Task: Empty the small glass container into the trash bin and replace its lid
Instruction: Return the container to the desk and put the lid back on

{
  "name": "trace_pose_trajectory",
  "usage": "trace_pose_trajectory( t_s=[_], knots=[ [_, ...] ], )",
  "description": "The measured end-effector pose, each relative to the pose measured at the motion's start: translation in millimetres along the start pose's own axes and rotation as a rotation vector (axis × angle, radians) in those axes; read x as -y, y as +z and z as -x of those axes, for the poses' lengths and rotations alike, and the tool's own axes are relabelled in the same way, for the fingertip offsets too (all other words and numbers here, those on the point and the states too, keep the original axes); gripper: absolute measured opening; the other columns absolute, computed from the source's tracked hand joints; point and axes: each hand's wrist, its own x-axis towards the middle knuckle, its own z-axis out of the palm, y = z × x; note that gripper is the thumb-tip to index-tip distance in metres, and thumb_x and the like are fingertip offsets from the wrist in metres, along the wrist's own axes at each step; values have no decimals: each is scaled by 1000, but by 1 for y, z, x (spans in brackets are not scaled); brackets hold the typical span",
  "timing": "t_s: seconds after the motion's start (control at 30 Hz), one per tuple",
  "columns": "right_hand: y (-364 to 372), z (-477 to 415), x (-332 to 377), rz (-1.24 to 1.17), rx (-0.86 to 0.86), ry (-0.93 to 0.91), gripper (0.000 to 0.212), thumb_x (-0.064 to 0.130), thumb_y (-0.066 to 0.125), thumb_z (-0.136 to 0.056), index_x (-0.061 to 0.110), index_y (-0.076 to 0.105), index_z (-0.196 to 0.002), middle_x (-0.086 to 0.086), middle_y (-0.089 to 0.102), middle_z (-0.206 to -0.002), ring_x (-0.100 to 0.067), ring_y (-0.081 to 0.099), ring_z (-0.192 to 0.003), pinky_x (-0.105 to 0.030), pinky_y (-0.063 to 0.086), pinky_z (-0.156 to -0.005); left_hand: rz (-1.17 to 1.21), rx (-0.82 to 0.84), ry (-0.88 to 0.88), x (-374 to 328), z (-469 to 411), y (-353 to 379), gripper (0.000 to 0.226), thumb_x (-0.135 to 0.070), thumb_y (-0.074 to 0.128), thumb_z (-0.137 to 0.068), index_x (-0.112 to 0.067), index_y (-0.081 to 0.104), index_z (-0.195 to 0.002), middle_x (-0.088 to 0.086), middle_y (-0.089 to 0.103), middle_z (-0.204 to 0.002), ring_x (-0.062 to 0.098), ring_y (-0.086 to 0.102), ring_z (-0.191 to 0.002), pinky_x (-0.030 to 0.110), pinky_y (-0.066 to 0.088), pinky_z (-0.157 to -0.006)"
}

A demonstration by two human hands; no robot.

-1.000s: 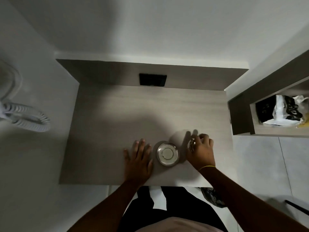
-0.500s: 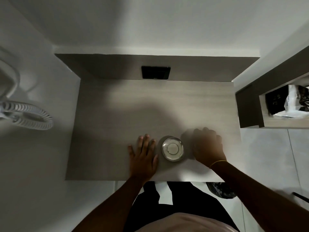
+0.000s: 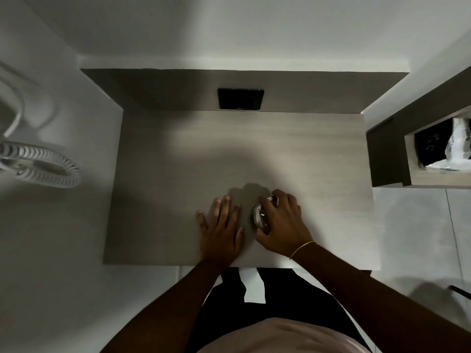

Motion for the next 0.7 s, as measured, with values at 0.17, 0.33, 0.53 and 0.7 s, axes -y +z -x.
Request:
trace_pose_trajectory(
  t_s=[0.17, 0.33, 0.53, 0.7],
  knots=[
    [12, -3, 5, 67, 63, -29, 85, 54, 66, -67, 23, 56, -146, -18, 51, -145, -45, 49, -129, -52, 53, -100, 6, 10, 3, 0, 0, 1, 69, -51, 48, -106, -20, 38, -167, 12, 21, -180, 36, 17, -167, 78, 17, -124],
    [18, 1, -3, 113, 60, -68, 86, 55, 65, -68, 24, 55, -147, -14, 50, -146, -42, 53, -125, -50, 55, -97, 10, 14, -10, -2, 1, -1, 67, -52, 51, -106, -19, 42, -164, 12, 21, -180, 36, 14, -168, 78, 14, -124],
    [20, 1, -6, 133, 76, -99, 87, 53, 65, -73, 25, 49, -154, -12, 45, -152, -39, 51, -132, -50, 53, -99, -19, 30, -11, -1, 0, -4, 67, -52, 49, -107, -19, 41, -164, 12, 20, -181, 35, 13, -168, 78, 15, -124],
    [23, -3, -2, 200, 127, -128, 84, 52, 61, -76, 25, 48, -154, -13, 43, -155, -40, 48, -136, -51, 51, -100, -23, 73, -16, -2, 0, -7, 69, -51, 53, -106, -18, 40, -166, 12, 21, -180, 36, 17, -167, 78, 16, -124]
  ],
)
